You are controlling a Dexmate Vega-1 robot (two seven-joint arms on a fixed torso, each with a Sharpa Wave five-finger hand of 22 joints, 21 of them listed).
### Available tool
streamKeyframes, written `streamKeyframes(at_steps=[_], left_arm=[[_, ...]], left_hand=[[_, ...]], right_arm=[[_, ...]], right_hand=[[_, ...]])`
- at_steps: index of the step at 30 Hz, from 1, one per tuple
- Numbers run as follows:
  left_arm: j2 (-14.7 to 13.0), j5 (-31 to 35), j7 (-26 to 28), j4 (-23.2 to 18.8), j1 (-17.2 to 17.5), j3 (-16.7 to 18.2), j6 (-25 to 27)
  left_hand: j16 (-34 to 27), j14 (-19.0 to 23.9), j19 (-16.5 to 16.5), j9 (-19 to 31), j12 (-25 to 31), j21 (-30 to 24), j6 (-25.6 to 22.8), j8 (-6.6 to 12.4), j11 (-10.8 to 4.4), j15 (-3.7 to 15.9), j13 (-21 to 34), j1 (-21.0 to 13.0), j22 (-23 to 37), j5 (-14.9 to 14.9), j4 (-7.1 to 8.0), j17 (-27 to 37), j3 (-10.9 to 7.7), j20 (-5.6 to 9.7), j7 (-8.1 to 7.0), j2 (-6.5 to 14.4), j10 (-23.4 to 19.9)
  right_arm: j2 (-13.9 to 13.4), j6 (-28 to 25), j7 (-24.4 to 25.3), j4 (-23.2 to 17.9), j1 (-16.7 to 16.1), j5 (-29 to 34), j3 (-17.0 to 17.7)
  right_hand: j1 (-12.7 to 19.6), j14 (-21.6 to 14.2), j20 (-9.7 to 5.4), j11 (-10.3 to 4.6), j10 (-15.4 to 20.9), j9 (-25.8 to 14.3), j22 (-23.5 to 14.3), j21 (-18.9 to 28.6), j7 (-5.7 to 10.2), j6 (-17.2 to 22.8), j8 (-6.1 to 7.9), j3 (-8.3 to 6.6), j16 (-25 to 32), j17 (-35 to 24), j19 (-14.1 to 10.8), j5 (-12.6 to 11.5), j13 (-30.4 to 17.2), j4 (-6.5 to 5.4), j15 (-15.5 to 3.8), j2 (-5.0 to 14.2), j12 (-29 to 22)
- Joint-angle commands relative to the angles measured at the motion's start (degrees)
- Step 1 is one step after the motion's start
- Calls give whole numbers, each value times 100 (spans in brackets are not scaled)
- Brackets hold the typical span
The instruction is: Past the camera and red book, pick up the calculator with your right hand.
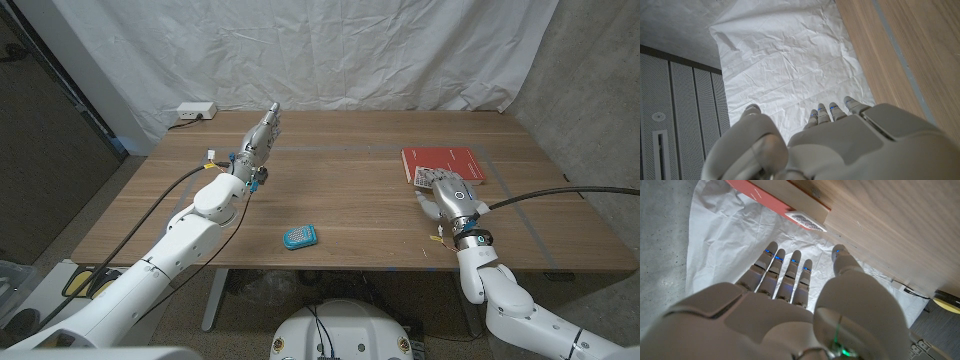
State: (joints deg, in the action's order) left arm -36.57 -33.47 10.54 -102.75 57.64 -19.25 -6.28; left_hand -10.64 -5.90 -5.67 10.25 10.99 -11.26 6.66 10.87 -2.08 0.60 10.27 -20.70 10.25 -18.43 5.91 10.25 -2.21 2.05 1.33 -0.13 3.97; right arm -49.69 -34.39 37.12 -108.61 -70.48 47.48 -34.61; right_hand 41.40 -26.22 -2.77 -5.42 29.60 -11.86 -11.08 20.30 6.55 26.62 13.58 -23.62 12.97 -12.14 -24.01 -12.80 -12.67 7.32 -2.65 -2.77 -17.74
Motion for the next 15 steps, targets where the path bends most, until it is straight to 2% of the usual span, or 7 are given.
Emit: streamKeyframes(at_steps=[1, 6, 15], left_arm=[[-18, 37, 72, -135, 42, 23, 45], [-19, 75, 136, -169, 75, 40, 44], [2, 59, 125, -139, 56, 32, 68]], left_hand=[[6, -26, -58, 30, 17, -11, 52, 11, -2, 0, 23, 8, 27, 1, 5, 24, 34, 220, 26, 55, 25], [-6, 1, -48, 29, 31, -19, 25, 22, 81, -8, 22, 4, 27, 1, 4, 23, 45, 273, 57, 60, -5], [-7, 5, -42, 29, 32, -24, 19, 23, 51, -6, 22, -1, 26, 2, 2, 22, 57, 290, 79, 65, -7]], right_arm=[[54, -8, -42, 331, 218, -34, -122], [27, 17, -94, 445, 309, -79, -167], [37, 88, -49, 546, 444, -153, -208]], right_hand=[[-40, -107, -247, -30, 69, -19, -11, -18, 19, 61, 36, 12, 66, -26, -56, -63, -35, -10, -451, -1, -40], [-47, -153, -261, -70, 96, -29, -14, -12, 75, 111, 55, 20, 82, -39, -89, -72, -44, -17, -494, 5, -56], [-35, -238, -296, -101, 153, -45, -18, 2, 127, 186, 86, 22, 109, -56, -153, -92, -57, -15, -549, 18, -85]])
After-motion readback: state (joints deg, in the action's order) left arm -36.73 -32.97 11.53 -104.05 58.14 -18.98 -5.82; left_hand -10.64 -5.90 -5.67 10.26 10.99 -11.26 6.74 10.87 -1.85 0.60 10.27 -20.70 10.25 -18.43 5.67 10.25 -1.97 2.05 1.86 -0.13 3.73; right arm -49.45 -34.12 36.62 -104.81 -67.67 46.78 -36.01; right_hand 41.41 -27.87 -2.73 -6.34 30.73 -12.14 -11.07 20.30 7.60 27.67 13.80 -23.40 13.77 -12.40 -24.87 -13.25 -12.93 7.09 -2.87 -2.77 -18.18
